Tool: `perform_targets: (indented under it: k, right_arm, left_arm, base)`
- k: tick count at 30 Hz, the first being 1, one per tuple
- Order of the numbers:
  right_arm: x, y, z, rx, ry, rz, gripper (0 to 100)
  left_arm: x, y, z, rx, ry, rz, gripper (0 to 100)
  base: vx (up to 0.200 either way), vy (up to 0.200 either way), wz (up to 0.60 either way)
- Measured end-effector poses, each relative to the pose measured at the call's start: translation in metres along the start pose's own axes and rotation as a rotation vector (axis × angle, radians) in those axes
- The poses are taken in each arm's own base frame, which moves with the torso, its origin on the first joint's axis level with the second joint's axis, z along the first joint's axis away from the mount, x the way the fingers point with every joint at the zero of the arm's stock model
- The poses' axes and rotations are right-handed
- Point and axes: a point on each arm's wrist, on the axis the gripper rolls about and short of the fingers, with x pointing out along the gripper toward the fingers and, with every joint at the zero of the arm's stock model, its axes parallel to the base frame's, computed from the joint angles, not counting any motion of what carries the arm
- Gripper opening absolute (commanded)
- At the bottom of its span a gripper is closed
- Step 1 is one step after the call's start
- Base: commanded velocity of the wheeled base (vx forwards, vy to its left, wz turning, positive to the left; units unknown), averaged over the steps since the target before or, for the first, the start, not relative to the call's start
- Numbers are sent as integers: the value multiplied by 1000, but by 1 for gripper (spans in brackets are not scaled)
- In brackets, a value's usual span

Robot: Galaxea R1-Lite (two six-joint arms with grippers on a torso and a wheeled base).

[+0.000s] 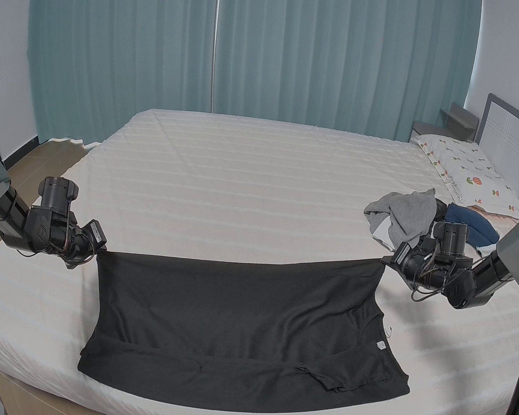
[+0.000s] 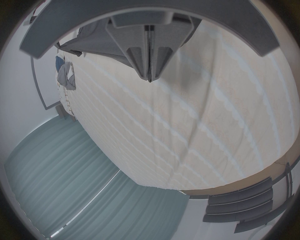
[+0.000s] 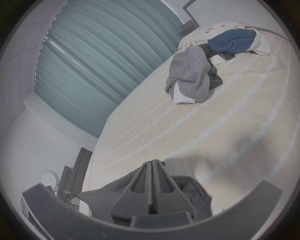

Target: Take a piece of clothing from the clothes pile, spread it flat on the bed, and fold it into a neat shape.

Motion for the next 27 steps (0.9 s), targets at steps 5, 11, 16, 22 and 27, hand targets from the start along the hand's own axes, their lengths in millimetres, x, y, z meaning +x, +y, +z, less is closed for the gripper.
perform_targets:
  k: [5,11,16,22,27]
  right_arm:
    - [-11,-4,-10,-30,49,-7,0]
    - [-22,-15,-26,-75,105,-45,0]
    - [-31,-26,-44,-106,165,-78,0]
    - [-38,-33,-53,-106,200,-96,0]
    - [-48,-40,-60,-114,239,-97,0]
  left_arm:
    - [-4,6,-10,48,33,22,0]
    - [-8,16,-27,80,88,54,0]
    - [-10,25,-44,102,143,86,0]
    - [-14,32,-57,121,186,109,0]
    - [-21,40,-71,156,234,130,0]
  base:
    - [0,0,0]
    - [0,0,0]
    - [0,0,0]
    - [0,0,0]
    - [0,0,0]
